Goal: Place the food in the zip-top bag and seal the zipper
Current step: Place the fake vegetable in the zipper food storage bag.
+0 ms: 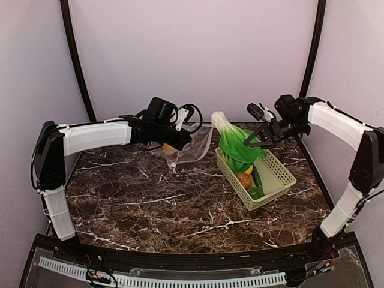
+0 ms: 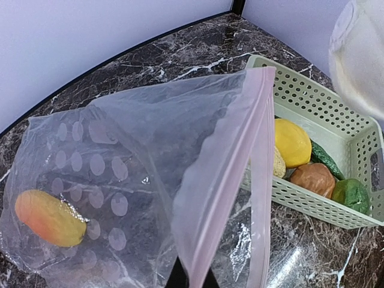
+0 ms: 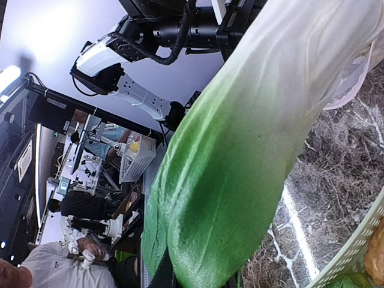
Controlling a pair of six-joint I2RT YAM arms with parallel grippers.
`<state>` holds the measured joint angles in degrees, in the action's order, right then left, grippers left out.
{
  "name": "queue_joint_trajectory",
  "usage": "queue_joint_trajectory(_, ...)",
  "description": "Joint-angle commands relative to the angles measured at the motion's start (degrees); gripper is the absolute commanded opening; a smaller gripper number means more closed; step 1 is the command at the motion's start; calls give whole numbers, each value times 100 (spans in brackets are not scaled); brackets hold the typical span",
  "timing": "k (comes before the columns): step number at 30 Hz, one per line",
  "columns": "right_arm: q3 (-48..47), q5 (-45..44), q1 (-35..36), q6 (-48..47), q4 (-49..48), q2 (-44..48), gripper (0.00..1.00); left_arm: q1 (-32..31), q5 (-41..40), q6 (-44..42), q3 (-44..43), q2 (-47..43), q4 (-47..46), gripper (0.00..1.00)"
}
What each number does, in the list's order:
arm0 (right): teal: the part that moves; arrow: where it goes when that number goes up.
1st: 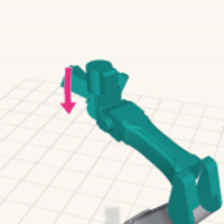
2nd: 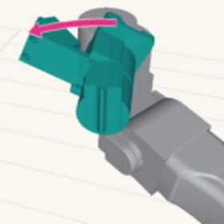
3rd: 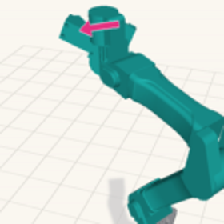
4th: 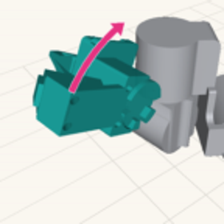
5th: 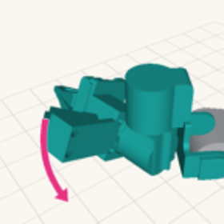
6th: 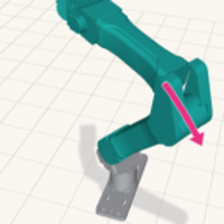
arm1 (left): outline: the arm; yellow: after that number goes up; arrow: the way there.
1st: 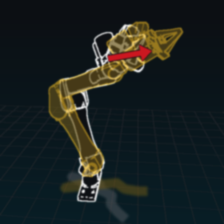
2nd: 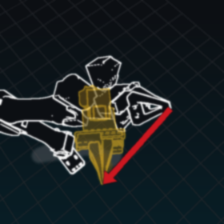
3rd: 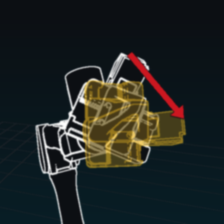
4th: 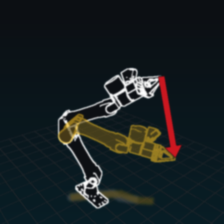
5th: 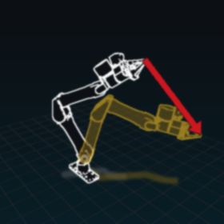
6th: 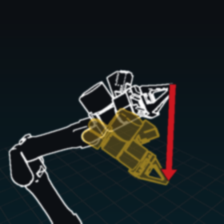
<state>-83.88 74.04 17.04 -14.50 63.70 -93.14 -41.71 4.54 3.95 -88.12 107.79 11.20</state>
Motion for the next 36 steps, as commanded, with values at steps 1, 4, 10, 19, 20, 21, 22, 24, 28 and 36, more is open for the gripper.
queue_joint_trajectory(1, 126, 524, 153, -325, 445, -190, 0, -113, 120, 369, 186, -297, -472, 1)
queue_joint_trajectory(4, 316, 532, 345, -231, 350, -236, 0, -157, 95, 375, 177, -294, -493, 1)
queue_joint_trajectory(10, 396, 515, 651, 143, 3, -303, 0, -267, -7, 364, 185, -364, -569, 1)
queue_joint_trajectory(19, 285, 787, 574, 965, -587, -687, 0, -405, -248, 214, 18, -536, -278, 1)
queue_joint_trajectory(20, 295, 746, 561, 1038, -639, -706, 0, -425, -276, 204, 20, -563, -255, 1)
queue_joint_trajectory(21, 338, 721, 559, 1102, -693, -692, 0, -438, -350, 199, 26, -569, -239, 1)
queue_joint_trajectory(22, 391, 705, 556, 1166, -757, -673, 0, -459, -371, 201, 29, -586, -210, 1)
queue_joint_trajectory(24, 513, 689, 553, 1247, -848, -606, 0, -499, -471, 216, 52, -599, -202, 1)
queue_joint_trajectory(28, 493, 671, 493, 1328, -958, -629, 0, -649, -533, 149, -14, -498, -181, 1)
queue_joint_trajectory(36, 97, 796, 450, 1833, -1181, -1167, 0, -1089, -552, -49, -448, -216, -23, 1)
